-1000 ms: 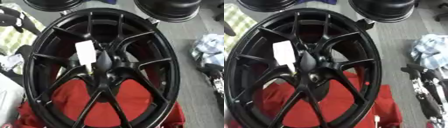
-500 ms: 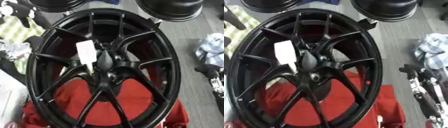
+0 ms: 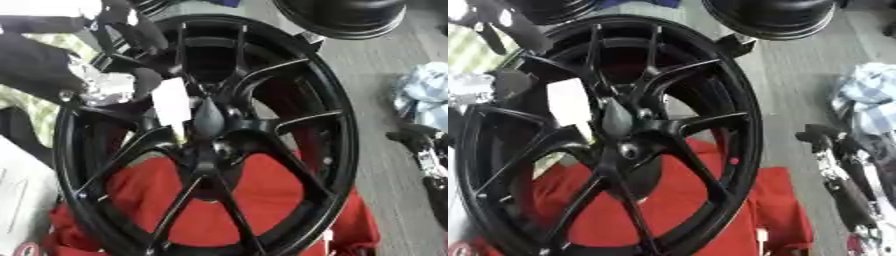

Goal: Pull the pin out of the wheel hub.

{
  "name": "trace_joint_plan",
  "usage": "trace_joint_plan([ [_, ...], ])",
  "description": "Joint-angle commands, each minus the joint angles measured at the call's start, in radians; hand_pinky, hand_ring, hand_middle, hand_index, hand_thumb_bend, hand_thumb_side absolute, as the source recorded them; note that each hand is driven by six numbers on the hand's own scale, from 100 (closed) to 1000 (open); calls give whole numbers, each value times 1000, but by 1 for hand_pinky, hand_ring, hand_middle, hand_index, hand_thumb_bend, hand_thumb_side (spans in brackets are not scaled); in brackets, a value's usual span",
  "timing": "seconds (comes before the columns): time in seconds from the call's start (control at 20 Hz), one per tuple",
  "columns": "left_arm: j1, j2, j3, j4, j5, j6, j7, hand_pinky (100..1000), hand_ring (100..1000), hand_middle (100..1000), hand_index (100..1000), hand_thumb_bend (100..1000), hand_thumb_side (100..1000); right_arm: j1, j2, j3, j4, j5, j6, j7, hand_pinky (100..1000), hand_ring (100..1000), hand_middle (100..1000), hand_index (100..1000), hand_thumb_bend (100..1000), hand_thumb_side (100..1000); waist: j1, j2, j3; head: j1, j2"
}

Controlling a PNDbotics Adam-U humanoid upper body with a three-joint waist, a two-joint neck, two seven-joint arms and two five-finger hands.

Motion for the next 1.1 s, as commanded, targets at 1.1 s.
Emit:
trace_joint_plan([
  [1.1, -42, -103, -46, 148, -256, 43, -99, 835, 882, 813, 907, 450, 667, -26, 3, -4, -19, -6, 36, -4, 976, 774, 624, 738, 100, 574, -3, 0, -14, 40, 4],
])
